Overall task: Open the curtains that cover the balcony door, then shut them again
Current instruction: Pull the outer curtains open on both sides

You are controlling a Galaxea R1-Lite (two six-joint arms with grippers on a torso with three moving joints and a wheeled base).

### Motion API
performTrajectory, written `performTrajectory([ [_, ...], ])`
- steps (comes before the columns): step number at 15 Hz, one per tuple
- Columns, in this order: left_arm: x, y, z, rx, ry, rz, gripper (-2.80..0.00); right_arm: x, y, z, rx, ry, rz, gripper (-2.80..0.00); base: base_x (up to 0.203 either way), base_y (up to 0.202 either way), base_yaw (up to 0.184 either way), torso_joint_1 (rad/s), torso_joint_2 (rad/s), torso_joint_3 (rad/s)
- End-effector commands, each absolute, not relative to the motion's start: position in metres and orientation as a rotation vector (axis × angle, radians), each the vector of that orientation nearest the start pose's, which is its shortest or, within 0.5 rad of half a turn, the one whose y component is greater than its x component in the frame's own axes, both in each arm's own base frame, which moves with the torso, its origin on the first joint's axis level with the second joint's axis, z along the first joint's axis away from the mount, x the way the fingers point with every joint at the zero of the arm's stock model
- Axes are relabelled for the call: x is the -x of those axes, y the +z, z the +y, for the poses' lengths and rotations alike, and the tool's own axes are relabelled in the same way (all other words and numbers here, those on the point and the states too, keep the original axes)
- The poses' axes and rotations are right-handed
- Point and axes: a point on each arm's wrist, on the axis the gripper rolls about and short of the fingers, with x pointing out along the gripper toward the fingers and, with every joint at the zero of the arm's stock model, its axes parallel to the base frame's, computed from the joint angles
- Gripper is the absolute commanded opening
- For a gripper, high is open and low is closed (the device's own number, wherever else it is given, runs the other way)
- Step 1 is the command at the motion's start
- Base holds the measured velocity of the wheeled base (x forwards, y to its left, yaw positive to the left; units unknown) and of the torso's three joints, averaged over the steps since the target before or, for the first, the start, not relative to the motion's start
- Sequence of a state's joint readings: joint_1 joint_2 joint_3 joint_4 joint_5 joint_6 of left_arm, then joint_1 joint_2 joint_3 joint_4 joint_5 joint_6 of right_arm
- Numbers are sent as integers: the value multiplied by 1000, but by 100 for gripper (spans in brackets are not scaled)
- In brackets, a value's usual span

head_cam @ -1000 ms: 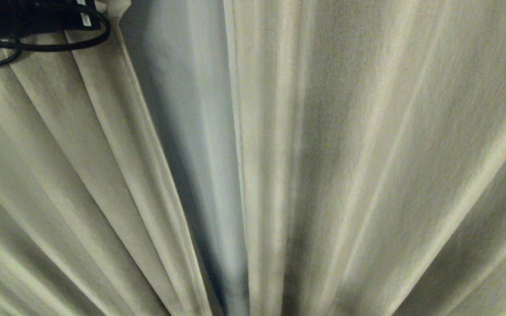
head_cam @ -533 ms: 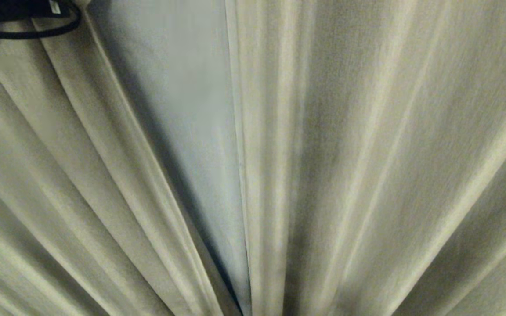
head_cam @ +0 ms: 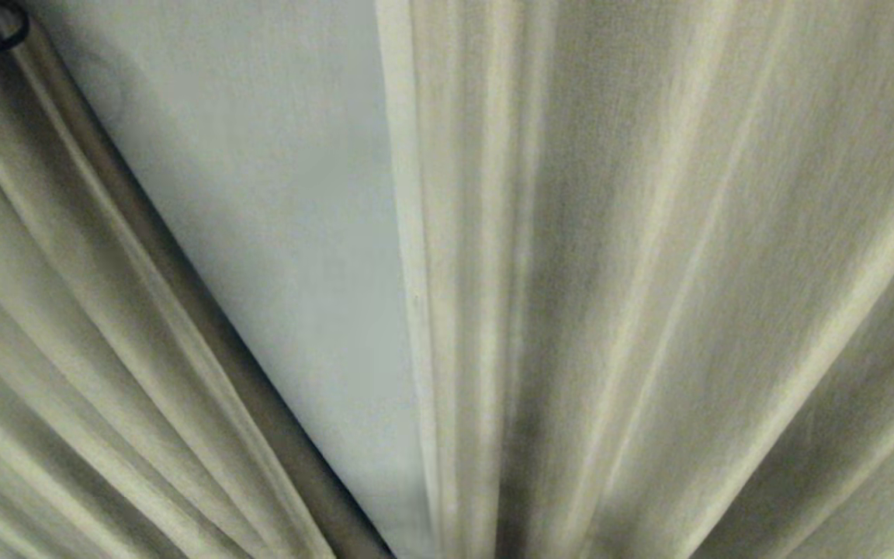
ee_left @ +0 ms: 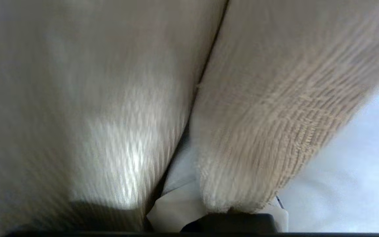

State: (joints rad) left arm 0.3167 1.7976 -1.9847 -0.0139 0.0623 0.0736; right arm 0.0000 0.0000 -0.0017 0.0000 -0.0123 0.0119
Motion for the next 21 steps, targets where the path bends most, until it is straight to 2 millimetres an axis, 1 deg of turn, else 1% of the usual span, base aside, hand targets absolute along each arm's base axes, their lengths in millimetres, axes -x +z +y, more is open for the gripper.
performTrajectory([
  [1,-320,406,131,-99,453,-158,-280,23,76,0,-12,-12,-2,-280,0,0,0,0,0,0],
  [3,-320,399,156,-86,519,-150,-280,23,76,0,-12,-12,-2,-280,0,0,0,0,0,0],
  [5,-319,390,178,-32,569,-142,-280,23,76,0,-12,-12,-2,-280,0,0,0,0,0,0],
  [8,-321,374,207,16,631,-113,-280,23,76,0,-12,-12,-2,-280,0,0,0,0,0,0],
  [12,-322,353,243,33,704,-68,-280,23,76,0,-12,-12,-3,-280,0,0,0,0,0,0],
  [15,-323,343,262,33,732,-85,-280,23,76,0,-12,-12,-2,-280,0,0,0,0,0,0],
  [21,-321,326,285,44,777,-54,-280,23,76,0,-12,-12,0,-280,0,0,0,0,0,0],
])
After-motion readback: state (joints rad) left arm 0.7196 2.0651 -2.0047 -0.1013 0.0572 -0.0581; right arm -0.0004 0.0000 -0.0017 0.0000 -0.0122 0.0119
